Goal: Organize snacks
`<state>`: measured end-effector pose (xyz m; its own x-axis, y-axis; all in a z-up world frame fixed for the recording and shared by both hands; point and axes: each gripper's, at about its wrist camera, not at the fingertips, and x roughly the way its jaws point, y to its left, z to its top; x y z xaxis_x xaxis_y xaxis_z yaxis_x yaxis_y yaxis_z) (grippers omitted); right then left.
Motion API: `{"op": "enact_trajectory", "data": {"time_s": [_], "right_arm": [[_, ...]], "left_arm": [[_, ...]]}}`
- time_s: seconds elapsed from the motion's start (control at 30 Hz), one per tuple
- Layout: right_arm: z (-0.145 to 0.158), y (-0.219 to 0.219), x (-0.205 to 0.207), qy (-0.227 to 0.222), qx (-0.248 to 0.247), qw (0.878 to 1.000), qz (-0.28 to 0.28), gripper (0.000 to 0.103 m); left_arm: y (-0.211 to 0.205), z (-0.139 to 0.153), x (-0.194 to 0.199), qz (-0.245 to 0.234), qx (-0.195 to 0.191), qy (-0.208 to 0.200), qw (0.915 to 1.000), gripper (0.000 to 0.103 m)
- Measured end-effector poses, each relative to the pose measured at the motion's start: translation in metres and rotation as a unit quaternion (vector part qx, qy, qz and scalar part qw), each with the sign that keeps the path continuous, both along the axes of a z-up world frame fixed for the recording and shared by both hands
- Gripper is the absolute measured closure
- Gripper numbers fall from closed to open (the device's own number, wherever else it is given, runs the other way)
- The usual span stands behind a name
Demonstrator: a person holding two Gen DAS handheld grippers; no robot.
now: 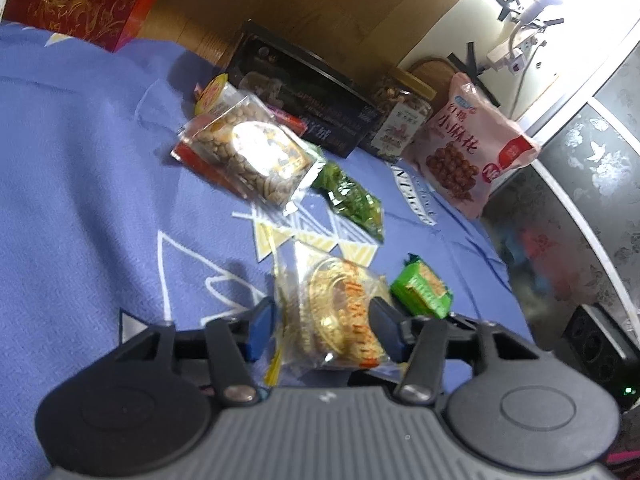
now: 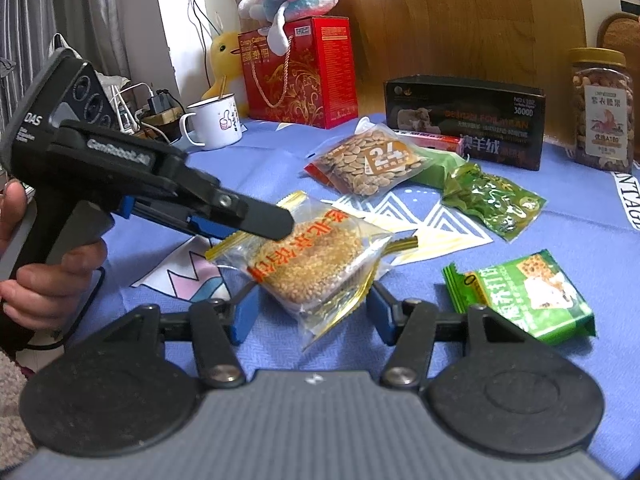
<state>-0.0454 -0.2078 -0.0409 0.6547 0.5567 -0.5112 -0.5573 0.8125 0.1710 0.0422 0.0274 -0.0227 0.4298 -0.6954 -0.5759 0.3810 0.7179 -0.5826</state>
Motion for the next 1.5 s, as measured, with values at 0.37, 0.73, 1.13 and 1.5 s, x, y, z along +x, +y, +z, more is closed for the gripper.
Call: {"op": "enact_trajectory", "data": {"time_s": [0.37, 0.73, 1.13, 1.5], "right_arm": [[0.0066, 0.0029, 0.0038, -0.019, 0.009, 1.0, 0.001, 0.049], [0.004, 0.004, 0.0043, -0.008, 0.006, 1.0, 0.0, 0.049], [0.003, 0.0039, 0.0044, -0.007, 0.006, 1.0, 0.001, 0.047], [-0.0012, 0.0068, 0.0051, -0.003, 0.004, 1.0, 0.001, 0.044]], "left_arm": [[0.0071, 0.0083, -0.0037, 0.002, -0.007, -0.016, 0.9999, 0.068], [0.0059, 0.0028, -0.0013, 0.001, -0.007, -0.009, 0.9999, 0.067], [0.0066, 0.0022, -0.0007, 0.001, -0.007, -0.008, 0.9999, 0.067], [0.0068, 0.0019, -0.0007, 0.0, -0.006, -0.011, 0.9999, 0.067]]}}
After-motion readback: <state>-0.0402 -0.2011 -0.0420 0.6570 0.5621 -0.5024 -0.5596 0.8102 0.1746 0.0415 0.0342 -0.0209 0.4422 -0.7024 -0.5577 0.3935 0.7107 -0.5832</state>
